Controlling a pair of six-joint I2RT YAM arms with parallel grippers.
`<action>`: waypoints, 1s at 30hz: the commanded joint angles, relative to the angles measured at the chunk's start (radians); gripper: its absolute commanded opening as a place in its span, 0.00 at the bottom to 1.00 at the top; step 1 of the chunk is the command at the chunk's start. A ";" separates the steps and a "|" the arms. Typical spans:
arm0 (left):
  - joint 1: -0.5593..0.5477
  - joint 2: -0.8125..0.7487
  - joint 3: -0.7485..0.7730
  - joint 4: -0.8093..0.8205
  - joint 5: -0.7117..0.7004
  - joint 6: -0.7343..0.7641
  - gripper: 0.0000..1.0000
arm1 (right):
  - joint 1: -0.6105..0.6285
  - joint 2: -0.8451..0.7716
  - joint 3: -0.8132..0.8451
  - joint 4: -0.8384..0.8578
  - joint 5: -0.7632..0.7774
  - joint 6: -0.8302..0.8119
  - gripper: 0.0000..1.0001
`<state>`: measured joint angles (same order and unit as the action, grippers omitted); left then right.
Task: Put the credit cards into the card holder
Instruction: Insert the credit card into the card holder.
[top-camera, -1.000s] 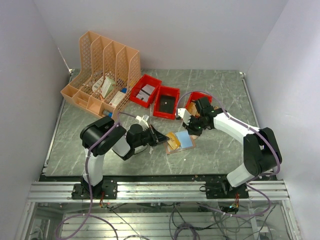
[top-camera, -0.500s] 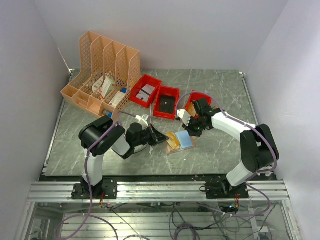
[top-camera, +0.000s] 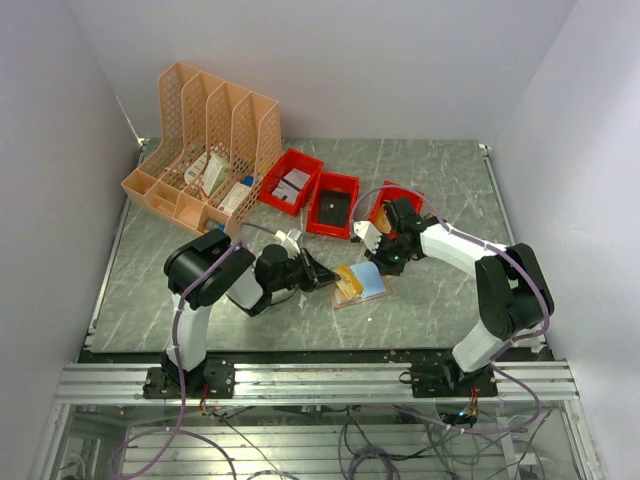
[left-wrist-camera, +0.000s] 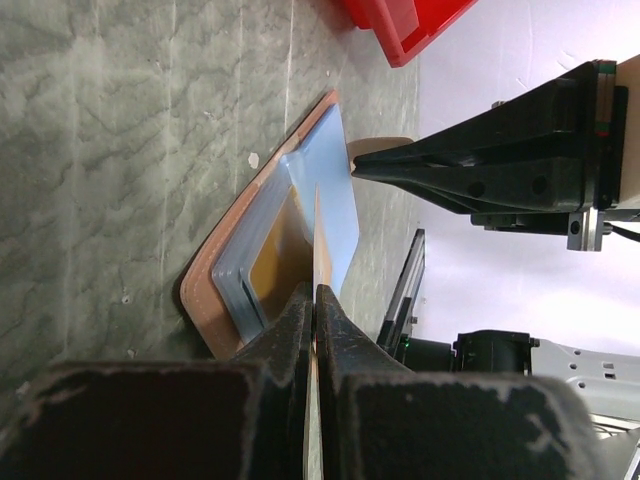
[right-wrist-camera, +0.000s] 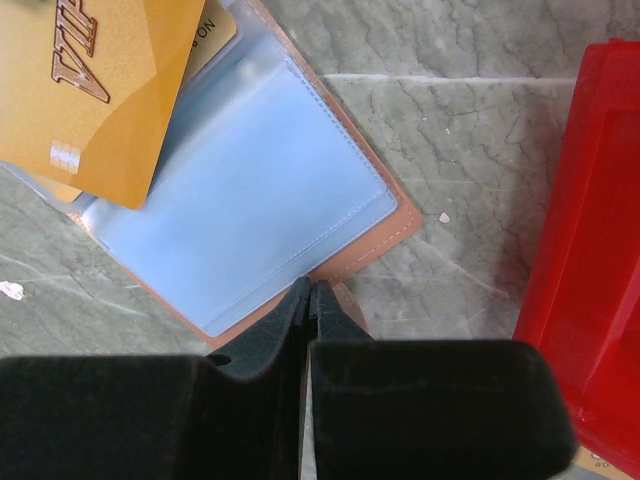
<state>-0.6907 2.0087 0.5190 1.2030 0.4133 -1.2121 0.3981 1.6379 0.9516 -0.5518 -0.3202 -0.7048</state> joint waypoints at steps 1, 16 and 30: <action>0.005 0.018 0.027 0.004 0.029 0.003 0.07 | -0.005 0.020 0.000 -0.014 0.019 0.017 0.01; 0.003 0.004 0.086 -0.171 0.070 0.020 0.07 | -0.005 0.025 0.003 -0.008 0.027 0.024 0.03; -0.004 -0.025 0.159 -0.414 0.082 0.076 0.07 | -0.006 0.019 -0.013 0.055 0.098 0.078 0.04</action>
<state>-0.6907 1.9938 0.6563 0.9165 0.4797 -1.1854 0.3958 1.6547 0.9516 -0.5343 -0.2687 -0.6556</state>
